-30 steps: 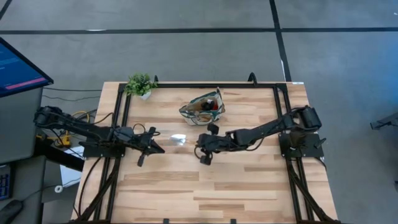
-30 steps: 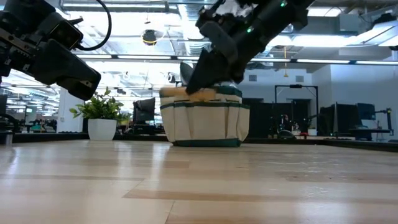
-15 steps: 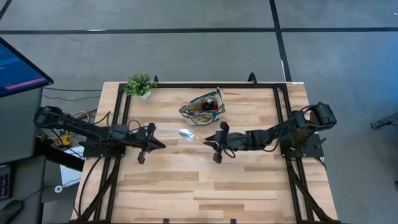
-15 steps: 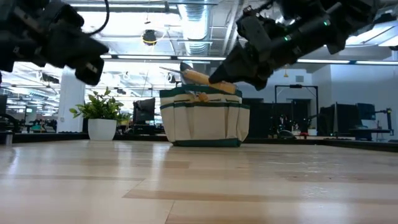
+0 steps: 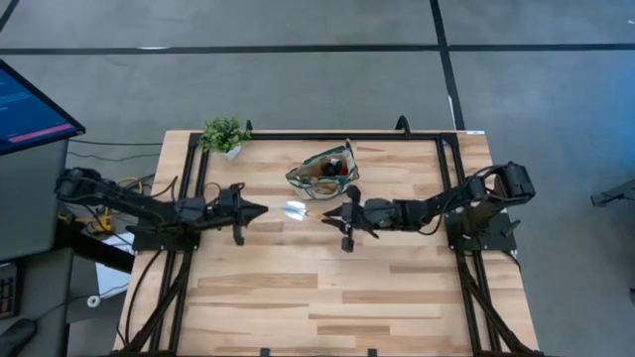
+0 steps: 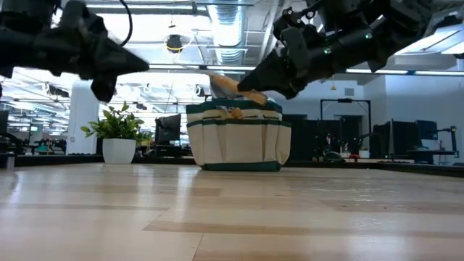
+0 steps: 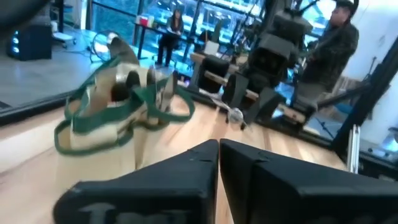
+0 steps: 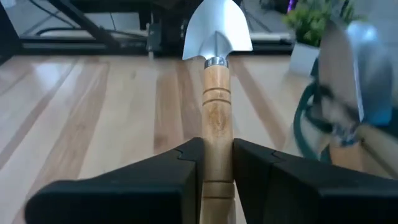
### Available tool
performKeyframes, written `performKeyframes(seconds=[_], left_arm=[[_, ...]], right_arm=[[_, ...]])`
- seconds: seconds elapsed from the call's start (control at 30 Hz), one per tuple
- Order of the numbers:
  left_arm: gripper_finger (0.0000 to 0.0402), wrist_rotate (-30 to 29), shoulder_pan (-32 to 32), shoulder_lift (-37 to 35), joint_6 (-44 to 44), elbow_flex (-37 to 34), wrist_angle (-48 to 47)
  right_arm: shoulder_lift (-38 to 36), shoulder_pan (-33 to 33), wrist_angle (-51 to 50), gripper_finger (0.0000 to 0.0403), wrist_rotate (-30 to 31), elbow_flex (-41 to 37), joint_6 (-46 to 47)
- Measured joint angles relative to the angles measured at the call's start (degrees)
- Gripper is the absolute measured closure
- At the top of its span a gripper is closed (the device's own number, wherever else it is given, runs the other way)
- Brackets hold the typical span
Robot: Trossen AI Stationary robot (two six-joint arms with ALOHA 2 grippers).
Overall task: Pick & Place Garden tools in Gardening bag
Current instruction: Put the trowel into the gardening bag
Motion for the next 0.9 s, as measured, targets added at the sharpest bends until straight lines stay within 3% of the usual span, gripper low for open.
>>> performKeyframes(seconds=[0.17, 0.47, 0.63, 0.9], left_arm=[[0.0366, 0.7, 0.1, 1.9, -0.4, 3.6, 0.0], [0.0266, 5.6, 2.8, 5.2, -14.3, 7.0, 0.1], [0.0229, 7.6, 3.0, 5.6, -25.0, 7.0, 1.8], [0.0211, 7.8, 2.8, 6.8, -30.7, 7.0, 3.9]], right_arm=[[0.0, 1.4, 0.9, 0.0353, 3.9, 0.0, -4.6], [0.0, 7.0, 3.8, 0.0353, 15.2, 0.0, -12.3], [0.0, 8.7, 3.8, 0.0353, 17.0, 0.0, -13.7], [0.1, 9.0, 3.4, 0.0353, 17.9, 0.0, -15.2]])
